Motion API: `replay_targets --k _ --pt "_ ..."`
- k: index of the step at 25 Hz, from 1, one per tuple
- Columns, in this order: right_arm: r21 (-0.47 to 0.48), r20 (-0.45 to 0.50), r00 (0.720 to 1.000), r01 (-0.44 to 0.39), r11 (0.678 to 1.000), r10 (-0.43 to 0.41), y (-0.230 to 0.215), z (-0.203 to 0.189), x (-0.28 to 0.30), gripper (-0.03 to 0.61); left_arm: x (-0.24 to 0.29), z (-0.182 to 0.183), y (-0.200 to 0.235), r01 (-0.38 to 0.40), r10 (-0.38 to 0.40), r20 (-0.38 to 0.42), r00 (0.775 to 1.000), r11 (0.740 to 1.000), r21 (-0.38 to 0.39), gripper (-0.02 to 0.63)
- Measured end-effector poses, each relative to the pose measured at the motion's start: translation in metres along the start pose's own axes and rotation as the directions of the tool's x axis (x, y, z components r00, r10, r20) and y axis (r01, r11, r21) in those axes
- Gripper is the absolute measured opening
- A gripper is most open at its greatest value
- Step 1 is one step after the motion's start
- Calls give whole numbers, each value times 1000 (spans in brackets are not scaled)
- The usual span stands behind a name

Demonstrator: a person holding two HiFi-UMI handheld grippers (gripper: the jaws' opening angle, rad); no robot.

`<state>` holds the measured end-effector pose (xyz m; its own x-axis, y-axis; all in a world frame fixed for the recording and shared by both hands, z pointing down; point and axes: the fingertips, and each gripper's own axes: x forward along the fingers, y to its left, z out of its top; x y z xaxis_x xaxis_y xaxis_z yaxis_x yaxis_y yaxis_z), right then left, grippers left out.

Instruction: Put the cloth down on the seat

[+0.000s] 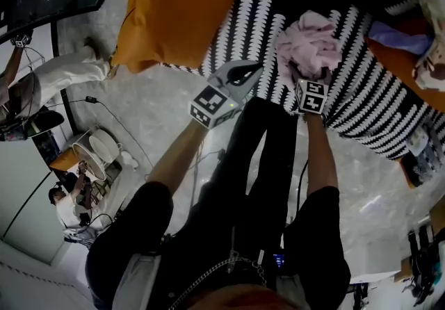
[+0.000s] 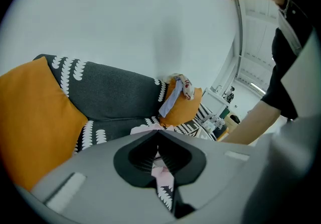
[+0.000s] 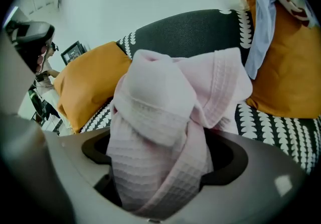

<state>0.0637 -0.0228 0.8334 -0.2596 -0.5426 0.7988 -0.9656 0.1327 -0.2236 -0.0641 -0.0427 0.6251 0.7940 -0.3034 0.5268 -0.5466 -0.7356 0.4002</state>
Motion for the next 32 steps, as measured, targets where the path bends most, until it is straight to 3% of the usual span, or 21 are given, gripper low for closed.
replay_targets --k 8,13,16,19,29,32 --pt "35 13 999 38 999 -39 -2 -1 -48 496 -8 23 -23 23 -23 10 1000 1000 20 9" --pt "-58 11 1000 18 998 -17 10 7 -82 462 -9 37 -39 25 -25 15 1000 999 20 9" --pt "-86 54 998 23 996 -18 20 22 -106 411 -16 41 -50 28 -28 -1 1000 999 21 9" --pt "-113 89 996 15 993 -5 31 42 -129 401 -24 58 -61 31 -32 26 999 999 37 9" --pt "-207 101 993 -45 977 68 76 70 -212 245 -63 91 -100 33 -34 20 999 997 67 9" --pt "-222 106 991 -59 973 84 88 76 -234 185 -74 106 -110 29 -32 53 998 997 73 9"
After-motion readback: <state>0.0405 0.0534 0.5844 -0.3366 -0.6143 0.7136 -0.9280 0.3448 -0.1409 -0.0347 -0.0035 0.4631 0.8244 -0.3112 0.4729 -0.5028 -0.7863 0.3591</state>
